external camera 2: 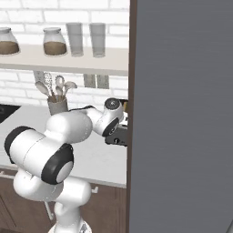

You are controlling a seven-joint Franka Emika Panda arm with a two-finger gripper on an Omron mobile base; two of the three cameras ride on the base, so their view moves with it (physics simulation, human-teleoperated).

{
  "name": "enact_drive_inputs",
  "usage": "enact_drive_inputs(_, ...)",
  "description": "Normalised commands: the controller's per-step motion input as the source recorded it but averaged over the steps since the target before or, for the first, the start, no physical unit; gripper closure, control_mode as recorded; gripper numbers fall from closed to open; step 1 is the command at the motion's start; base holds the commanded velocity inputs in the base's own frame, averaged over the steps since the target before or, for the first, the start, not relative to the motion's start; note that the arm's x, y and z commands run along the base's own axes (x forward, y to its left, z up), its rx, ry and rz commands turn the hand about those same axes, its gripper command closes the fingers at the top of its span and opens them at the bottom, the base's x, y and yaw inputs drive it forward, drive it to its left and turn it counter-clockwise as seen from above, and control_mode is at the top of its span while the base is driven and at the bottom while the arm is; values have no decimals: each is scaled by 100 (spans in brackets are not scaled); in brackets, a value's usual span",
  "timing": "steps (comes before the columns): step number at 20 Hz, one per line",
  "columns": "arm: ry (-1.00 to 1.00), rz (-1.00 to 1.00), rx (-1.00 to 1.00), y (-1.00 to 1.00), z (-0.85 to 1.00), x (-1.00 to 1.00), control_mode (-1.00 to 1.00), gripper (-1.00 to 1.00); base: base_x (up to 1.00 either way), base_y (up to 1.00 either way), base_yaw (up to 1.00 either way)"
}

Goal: Start the toaster. Once the lever pops up, take the bread to the plate on the dining counter.

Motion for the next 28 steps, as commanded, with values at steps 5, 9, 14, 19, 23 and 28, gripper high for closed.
enact_drive_inputs(5,0,0,0,0,-10,12,-100,-100,0,0,0)
enact_drive_inputs(9,0,0,0,0,0,17,-100,-100,0,0,0)
enact_drive_inputs(14,0,1,0,3,0,-9,-100,-100,0,0,0)
enact_drive_inputs(19,-4,0,0,0,2,-3,-100,-100,0,0,0)
enact_drive_inputs(23,0,0,0,0,0,17,-100,-100,0,0,0)
enact_drive_inputs(28,0,0,0,4,0,0,-100,-100,0,0,0)
